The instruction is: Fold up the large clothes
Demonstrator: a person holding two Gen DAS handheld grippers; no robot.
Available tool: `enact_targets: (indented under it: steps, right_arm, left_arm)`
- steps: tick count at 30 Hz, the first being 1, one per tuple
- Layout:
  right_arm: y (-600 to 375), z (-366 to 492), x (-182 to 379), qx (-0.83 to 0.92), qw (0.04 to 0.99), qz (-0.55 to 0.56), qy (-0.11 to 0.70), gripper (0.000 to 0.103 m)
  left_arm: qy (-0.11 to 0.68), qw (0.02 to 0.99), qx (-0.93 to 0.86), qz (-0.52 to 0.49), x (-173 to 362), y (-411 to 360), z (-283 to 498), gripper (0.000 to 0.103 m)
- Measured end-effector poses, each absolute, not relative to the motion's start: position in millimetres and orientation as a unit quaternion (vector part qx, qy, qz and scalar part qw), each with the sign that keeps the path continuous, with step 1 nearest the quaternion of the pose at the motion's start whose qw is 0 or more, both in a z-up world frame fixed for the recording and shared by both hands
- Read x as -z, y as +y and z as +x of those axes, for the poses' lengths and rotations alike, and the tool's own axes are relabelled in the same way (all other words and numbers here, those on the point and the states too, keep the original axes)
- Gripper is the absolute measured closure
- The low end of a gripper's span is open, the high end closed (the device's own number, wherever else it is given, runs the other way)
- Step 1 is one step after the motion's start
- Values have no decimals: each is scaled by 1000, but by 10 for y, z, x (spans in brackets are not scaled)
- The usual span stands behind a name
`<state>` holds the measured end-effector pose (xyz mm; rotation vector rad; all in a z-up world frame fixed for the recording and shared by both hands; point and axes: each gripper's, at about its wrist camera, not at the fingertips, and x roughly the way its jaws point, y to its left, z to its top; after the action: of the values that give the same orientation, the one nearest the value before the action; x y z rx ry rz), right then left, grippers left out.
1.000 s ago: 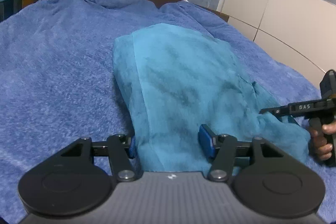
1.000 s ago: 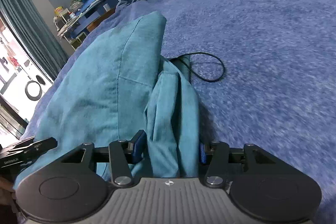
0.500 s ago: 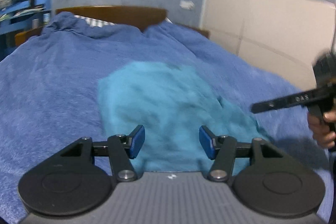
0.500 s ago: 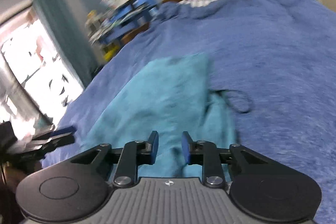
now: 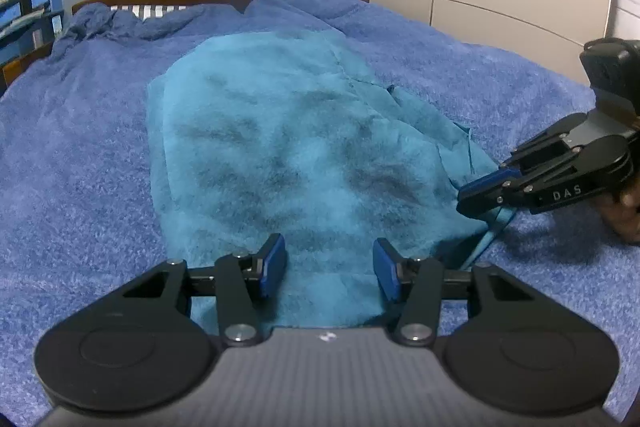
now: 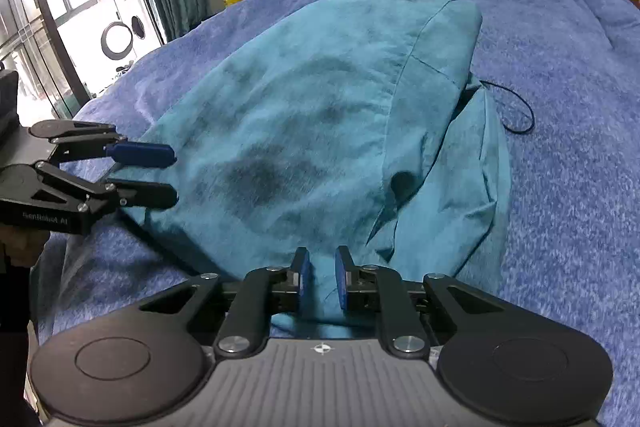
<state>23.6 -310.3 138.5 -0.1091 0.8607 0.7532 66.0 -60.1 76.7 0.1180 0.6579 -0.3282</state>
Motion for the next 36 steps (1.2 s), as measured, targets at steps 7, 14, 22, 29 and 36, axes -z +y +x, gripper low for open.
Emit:
enact_targets:
  steps: [7, 14, 22, 29, 36]
  right_arm:
    - [-3264, 100, -1419, -347, 856, -4, 385, 71]
    - [-3431, -132, -1551, -331, 866, 11, 373, 42]
    - [-3475, -172, -1482, -277, 878, -10, 389, 21]
    - [-3489, -81, -1304, -238, 874, -17, 424, 11]
    - [-3339, -98, -1159, -236, 866, -62, 436, 1]
  left_arm:
    - [280, 950, 140, 23, -934, -546, 405, 31]
    - [274, 958, 80, 2, -1068, -533, 124, 10]
    - [325, 945, 28, -10, -917, -459, 136, 8]
    - [382, 924, 7, -8, -674, -466, 263, 6]
    - [405, 914, 0, 14, -525, -565, 351, 0]
